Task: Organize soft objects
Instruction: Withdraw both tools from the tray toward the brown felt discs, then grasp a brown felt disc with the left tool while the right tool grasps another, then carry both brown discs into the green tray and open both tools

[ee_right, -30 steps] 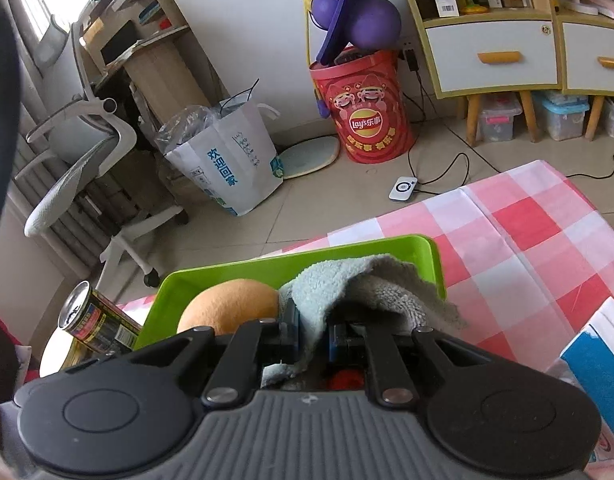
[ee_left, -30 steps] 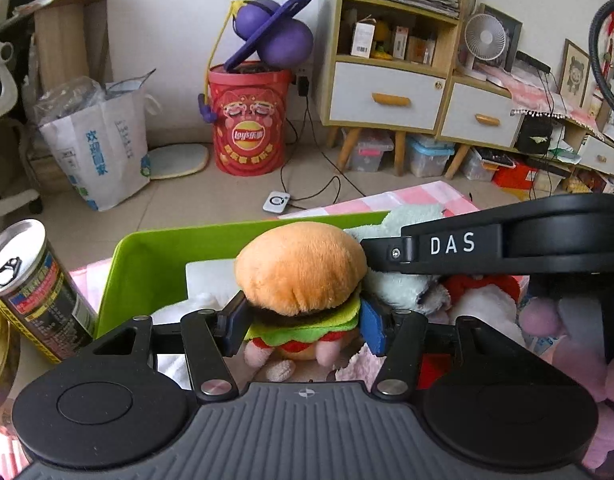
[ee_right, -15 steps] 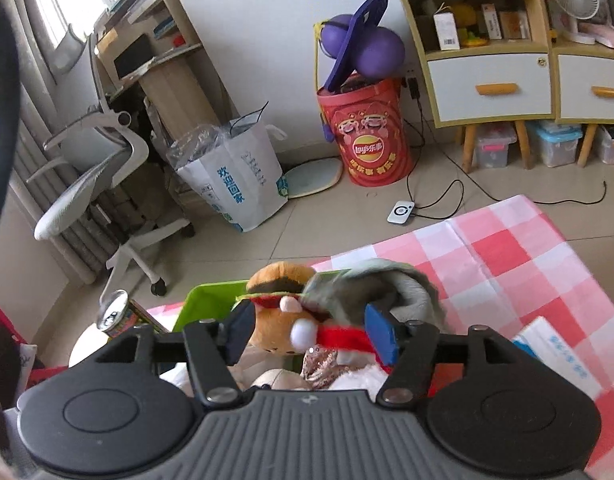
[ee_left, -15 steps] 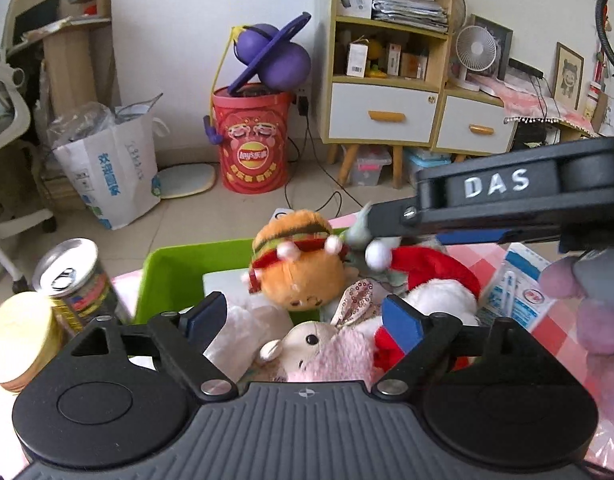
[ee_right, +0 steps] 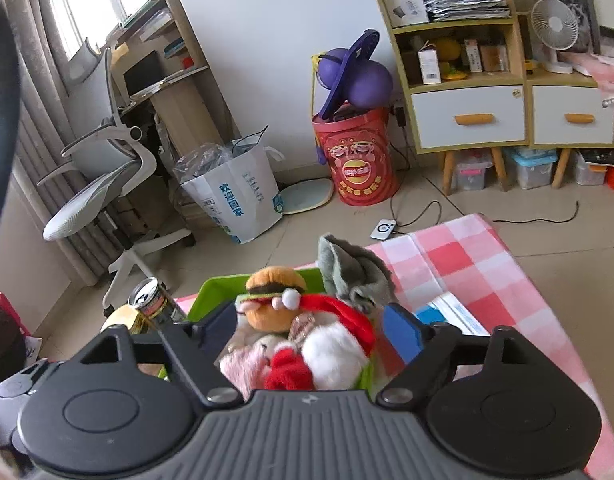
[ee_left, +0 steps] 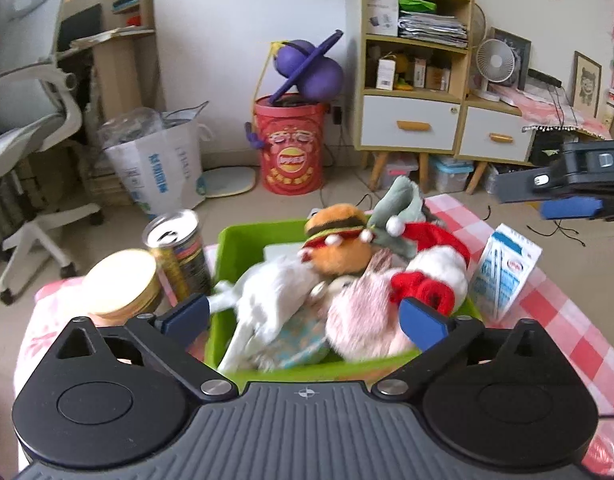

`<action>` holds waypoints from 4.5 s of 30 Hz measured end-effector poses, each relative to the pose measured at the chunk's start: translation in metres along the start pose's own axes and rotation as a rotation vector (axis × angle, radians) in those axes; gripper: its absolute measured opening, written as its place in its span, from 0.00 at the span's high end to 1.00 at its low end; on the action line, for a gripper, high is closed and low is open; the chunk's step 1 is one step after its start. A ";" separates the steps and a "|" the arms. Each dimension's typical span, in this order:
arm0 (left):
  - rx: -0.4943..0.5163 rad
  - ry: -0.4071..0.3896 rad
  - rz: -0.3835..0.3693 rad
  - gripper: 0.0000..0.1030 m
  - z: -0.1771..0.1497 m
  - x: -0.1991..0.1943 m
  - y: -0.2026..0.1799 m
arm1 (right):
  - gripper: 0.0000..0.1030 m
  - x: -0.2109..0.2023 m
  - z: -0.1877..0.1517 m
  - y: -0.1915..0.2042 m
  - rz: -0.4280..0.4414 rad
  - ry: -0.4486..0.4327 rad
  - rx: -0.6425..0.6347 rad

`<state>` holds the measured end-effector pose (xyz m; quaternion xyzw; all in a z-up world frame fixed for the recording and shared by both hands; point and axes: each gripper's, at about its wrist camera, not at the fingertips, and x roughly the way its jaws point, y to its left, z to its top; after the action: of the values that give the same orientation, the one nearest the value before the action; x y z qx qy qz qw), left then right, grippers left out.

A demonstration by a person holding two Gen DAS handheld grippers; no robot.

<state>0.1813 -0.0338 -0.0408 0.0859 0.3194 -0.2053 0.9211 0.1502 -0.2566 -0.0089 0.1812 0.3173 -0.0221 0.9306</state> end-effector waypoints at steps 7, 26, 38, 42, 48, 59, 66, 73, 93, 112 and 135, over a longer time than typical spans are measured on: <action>-0.036 0.053 0.013 0.05 -0.037 -0.025 0.005 | 0.28 -0.036 -0.032 -0.012 -0.023 0.020 -0.032; -0.012 0.107 0.058 0.05 -0.122 -0.009 -0.019 | 0.25 -0.041 -0.149 -0.049 -0.154 0.134 -0.178; 0.046 0.119 0.048 0.05 -0.146 0.029 -0.027 | 0.25 -0.006 -0.180 -0.079 -0.150 0.230 -0.164; 0.019 0.088 0.016 0.05 -0.148 0.036 -0.027 | 0.24 0.001 -0.181 -0.076 -0.148 0.210 -0.215; -0.041 0.089 -0.029 0.04 -0.144 0.049 -0.021 | 0.15 0.008 -0.183 -0.078 -0.133 0.192 -0.278; -0.033 0.040 -0.042 0.04 -0.140 0.060 -0.022 | 0.13 0.012 -0.186 -0.084 -0.079 0.148 -0.358; -0.038 0.041 -0.039 0.04 -0.134 0.068 -0.022 | 0.13 0.014 -0.184 -0.084 -0.065 0.153 -0.371; -0.060 0.036 -0.021 0.18 -0.128 0.071 -0.023 | 0.14 0.017 -0.181 -0.083 -0.064 0.167 -0.376; -0.076 0.088 -0.018 0.59 -0.111 0.072 -0.033 | 0.67 0.011 -0.173 -0.078 -0.056 0.167 -0.370; -0.053 0.112 -0.018 0.59 -0.103 0.047 -0.030 | 0.67 0.003 -0.161 -0.060 -0.011 0.147 -0.321; -0.095 0.021 -0.040 0.59 -0.072 0.005 0.002 | 0.67 0.005 -0.121 0.021 0.133 0.065 -0.268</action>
<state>0.1457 -0.0126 -0.1001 0.0381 0.3403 -0.2073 0.9164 0.0868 -0.1944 -0.0940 0.0767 0.3347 0.0881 0.9351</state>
